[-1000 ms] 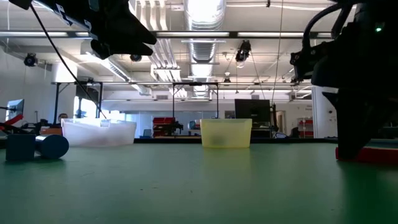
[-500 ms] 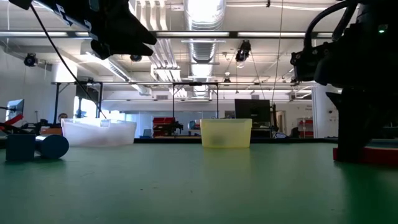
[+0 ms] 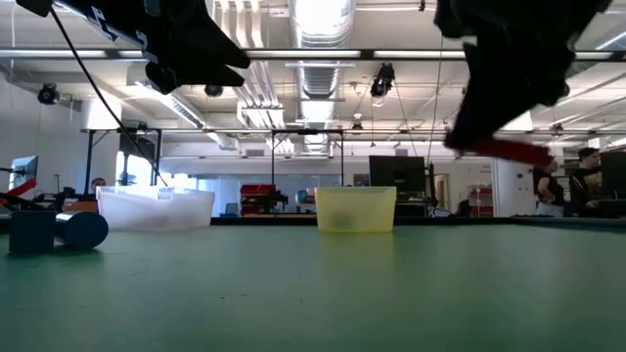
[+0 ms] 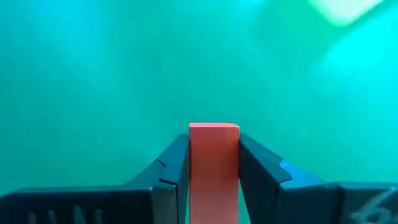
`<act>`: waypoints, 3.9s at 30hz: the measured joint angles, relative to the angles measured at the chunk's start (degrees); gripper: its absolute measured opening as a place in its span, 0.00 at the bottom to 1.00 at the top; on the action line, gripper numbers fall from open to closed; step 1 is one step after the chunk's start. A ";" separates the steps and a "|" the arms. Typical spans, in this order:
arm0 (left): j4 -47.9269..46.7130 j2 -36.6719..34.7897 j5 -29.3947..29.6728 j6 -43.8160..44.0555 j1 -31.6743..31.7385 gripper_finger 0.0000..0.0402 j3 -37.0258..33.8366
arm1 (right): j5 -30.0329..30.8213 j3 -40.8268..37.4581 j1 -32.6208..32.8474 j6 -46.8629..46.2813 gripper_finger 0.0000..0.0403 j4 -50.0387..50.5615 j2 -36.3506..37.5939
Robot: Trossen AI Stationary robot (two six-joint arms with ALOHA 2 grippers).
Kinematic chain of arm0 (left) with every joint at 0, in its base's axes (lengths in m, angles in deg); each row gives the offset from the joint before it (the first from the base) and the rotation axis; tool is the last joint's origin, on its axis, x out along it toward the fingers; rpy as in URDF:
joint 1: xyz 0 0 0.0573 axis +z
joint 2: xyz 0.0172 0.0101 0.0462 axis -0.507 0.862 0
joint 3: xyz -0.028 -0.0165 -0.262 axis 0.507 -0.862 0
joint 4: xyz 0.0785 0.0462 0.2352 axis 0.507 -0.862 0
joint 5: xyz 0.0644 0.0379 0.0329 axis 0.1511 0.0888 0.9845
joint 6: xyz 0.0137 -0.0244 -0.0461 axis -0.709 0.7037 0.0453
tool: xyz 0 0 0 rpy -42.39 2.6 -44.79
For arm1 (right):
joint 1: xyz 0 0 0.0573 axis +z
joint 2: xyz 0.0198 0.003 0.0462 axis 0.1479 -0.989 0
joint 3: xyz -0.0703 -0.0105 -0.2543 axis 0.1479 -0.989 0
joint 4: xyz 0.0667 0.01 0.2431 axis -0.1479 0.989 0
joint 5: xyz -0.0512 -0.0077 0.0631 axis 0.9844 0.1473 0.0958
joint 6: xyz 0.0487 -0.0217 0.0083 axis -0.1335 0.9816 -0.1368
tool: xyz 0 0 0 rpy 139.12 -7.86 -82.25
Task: Sort & place blocks by color
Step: Put the red block into the white bin
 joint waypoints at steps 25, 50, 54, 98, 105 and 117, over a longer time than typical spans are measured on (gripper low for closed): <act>5.71 0.84 -0.01 -0.05 0.13 0.44 -1.01 | 16.41 -2.86 -0.31 30.46 0.23 -23.76 6.24; 21.17 13.67 -0.29 -0.96 0.00 0.44 -0.78 | 1.39 -35.35 -4.46 51.81 0.23 -105.90 9.13; 28.58 16.13 -3.56 -1.26 -0.02 0.44 -0.82 | 0.84 -35.73 -4.46 53.00 0.23 -107.50 9.09; 62.15 33.06 -21.05 -13.50 1.15 0.58 4.88 | -3.01 -20.64 -6.45 63.80 0.24 -107.20 0.47; 61.51 33.04 -20.98 -13.38 1.25 0.31 4.77 | -2.51 -20.68 -6.45 63.28 0.34 -106.41 0.50; 43.45 27.99 -13.15 -11.21 2.76 0.23 4.38 | -0.86 -20.72 -6.30 62.83 0.54 -99.90 4.89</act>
